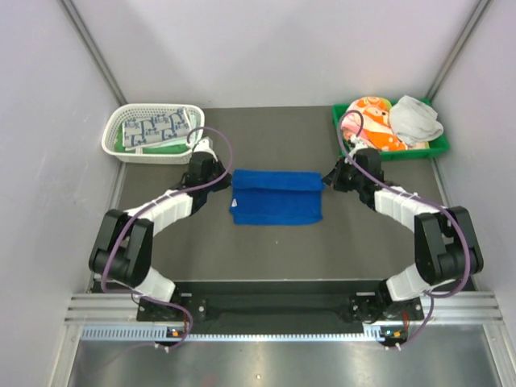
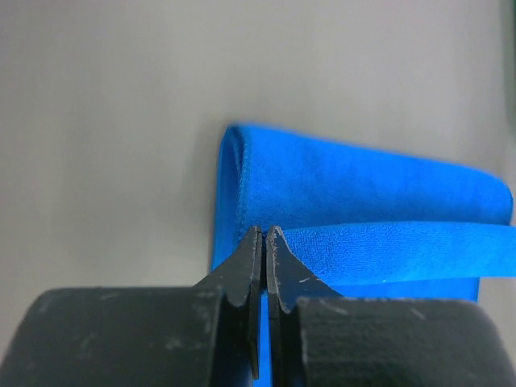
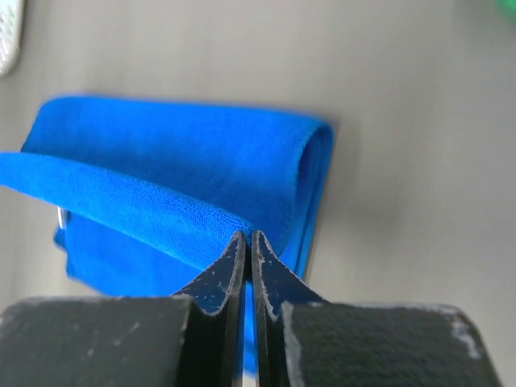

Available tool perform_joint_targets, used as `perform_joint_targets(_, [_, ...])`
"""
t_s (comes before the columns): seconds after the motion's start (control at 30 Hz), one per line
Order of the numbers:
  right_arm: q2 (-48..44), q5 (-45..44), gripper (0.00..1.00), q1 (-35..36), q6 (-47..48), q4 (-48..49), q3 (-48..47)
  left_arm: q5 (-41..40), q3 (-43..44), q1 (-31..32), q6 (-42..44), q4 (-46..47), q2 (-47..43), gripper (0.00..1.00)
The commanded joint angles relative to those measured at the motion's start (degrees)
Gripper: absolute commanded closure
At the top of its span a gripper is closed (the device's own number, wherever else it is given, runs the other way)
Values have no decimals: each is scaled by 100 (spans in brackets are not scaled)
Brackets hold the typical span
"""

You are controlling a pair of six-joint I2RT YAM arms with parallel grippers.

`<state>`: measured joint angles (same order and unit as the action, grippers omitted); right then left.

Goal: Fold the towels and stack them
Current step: Fold the towel

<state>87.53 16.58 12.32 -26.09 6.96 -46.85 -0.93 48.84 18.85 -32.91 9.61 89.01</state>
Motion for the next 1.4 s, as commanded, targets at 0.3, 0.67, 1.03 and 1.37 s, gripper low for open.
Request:
perform_joint_targets(0.3, [-1159,-392,100,456,-195,482,1336,-57,-1447,259,-137,340,-1272,100])
perform_joint_targets(0.67, [-1597,-427,63,491,-195,307,1679,330,-1799,312,-85,183,-1552,59])
perform_joint_targets(1.03, [-2100,-1182,57,1061,-265,-677,1040,-188,-842,408,-93,-1117,-1792,67])
perform_joint_targets(1.37, [-1230,-1808,60,1510,-327,-838,985,-839,-444,848,-339,-1822,-473,77])
